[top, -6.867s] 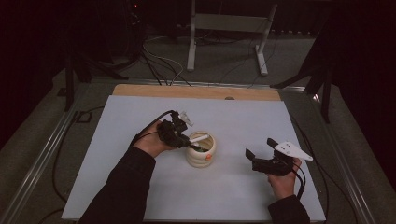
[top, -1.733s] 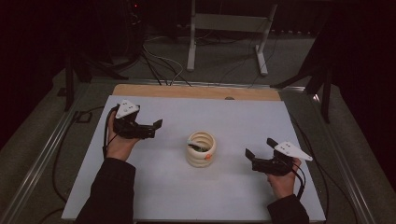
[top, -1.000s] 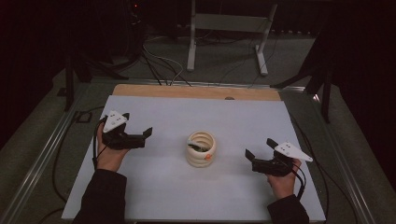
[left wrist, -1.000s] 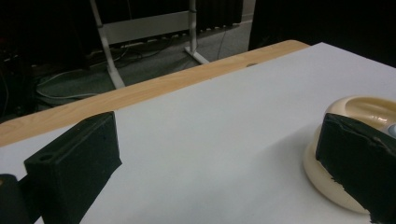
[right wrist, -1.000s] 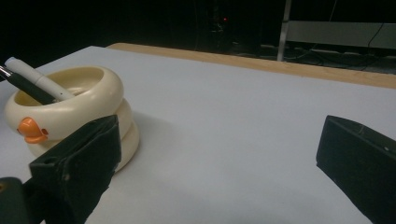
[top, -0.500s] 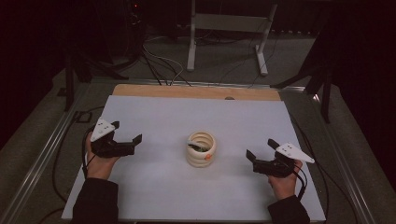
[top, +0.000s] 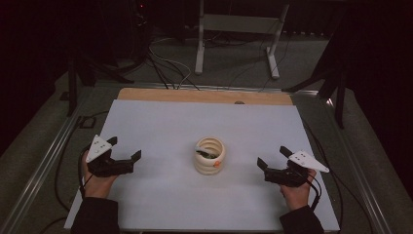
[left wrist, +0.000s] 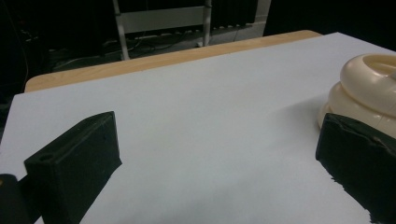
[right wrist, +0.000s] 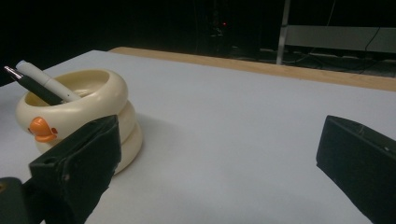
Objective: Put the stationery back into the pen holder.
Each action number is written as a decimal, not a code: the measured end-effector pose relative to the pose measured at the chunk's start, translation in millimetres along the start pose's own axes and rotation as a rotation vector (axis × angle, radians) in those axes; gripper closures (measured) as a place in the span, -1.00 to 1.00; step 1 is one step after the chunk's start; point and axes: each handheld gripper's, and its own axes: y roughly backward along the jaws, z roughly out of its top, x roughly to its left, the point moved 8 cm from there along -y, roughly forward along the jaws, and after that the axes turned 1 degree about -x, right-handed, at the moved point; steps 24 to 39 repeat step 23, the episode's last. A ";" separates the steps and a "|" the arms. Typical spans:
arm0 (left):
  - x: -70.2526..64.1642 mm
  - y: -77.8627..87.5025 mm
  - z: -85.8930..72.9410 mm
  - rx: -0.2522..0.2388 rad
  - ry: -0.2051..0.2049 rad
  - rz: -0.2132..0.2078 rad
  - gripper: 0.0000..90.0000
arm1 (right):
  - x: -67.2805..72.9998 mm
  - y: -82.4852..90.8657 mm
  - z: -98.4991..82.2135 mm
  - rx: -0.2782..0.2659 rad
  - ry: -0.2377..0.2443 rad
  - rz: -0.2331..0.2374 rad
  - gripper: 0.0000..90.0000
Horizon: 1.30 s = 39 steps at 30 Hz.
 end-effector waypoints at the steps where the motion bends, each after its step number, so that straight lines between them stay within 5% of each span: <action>1: 0.0 1.2 -0.5 -0.004 0.002 0.001 -1.00 | 0.0 0.1 -0.3 -0.003 0.002 0.000 -1.00; 15: 0.1 14.6 -5.9 -0.026 -0.007 0.029 -1.00 | -1.1 2.6 -1.4 -0.006 0.009 -0.005 -1.00; 39: 2.0 14.1 -7.3 -0.023 -0.002 0.033 -1.00 | -2.1 2.5 -2.7 -0.001 0.009 -0.008 -1.00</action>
